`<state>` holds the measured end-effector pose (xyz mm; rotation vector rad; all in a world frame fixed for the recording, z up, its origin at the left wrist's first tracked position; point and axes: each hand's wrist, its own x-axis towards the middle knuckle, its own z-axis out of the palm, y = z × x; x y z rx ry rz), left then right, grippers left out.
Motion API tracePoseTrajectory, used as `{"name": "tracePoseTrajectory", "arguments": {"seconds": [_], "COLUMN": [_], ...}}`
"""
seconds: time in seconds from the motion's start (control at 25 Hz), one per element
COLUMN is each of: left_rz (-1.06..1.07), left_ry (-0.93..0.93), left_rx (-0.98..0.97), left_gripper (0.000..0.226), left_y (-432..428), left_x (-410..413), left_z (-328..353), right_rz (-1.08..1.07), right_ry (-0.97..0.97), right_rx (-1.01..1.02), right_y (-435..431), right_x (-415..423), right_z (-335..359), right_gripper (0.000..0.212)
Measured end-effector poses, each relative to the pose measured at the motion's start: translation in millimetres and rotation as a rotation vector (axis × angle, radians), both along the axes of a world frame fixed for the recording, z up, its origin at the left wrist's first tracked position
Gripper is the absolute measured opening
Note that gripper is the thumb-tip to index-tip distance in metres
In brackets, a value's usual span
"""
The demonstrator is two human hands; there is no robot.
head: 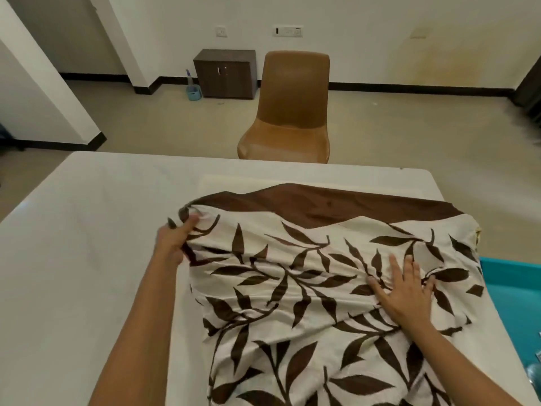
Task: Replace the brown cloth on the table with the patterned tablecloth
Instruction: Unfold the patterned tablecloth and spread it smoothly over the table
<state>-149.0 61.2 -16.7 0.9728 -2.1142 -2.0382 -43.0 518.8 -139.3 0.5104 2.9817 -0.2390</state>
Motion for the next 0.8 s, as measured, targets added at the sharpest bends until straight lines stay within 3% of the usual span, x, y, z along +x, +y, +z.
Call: {"name": "tracePoseTrajectory", "arguments": {"seconds": [0.08,0.2,0.32,0.4,0.48,0.56,0.72,0.8], "left_rz": [0.062,0.143,0.304,0.138,-0.054,-0.18,-0.385,-0.528], "left_ry": [0.186,0.35,-0.051,-0.353,-0.409,-0.331,-0.146,-0.197], "left_rx": [-0.267,-0.392,-0.511,-0.652,-0.739,-0.679,-0.132,0.027], "left_gripper": [0.05,0.032,0.05,0.061,0.057,0.056,0.073,0.063], "left_y": [-28,-36,-53,-47,-16,28,115,150], "left_x": [-7,-4,18,42,64,79,96,102], "left_z": [20,16,-52,-95,-114,-120,-96,-86], "right_rz": [0.027,-0.015,-0.041,0.067,0.155,0.202,0.325,0.331], "right_ry": [-0.067,-0.148,0.043,0.142,0.081,-0.003,-0.007,0.021], "right_rx": [0.03,-0.026,0.001,-0.081,-0.19,-0.166,-0.021,-0.029], "right_y": [23,29,-1,-39,-79,-108,-134,-135], "right_x": [-15,-41,-46,-32,-8,13,20,13], "right_z": [2,9,15,19,15,0,-20,-21], "right_gripper": [0.094,0.083,0.067,0.071,0.083,0.089,0.08,0.081]}}
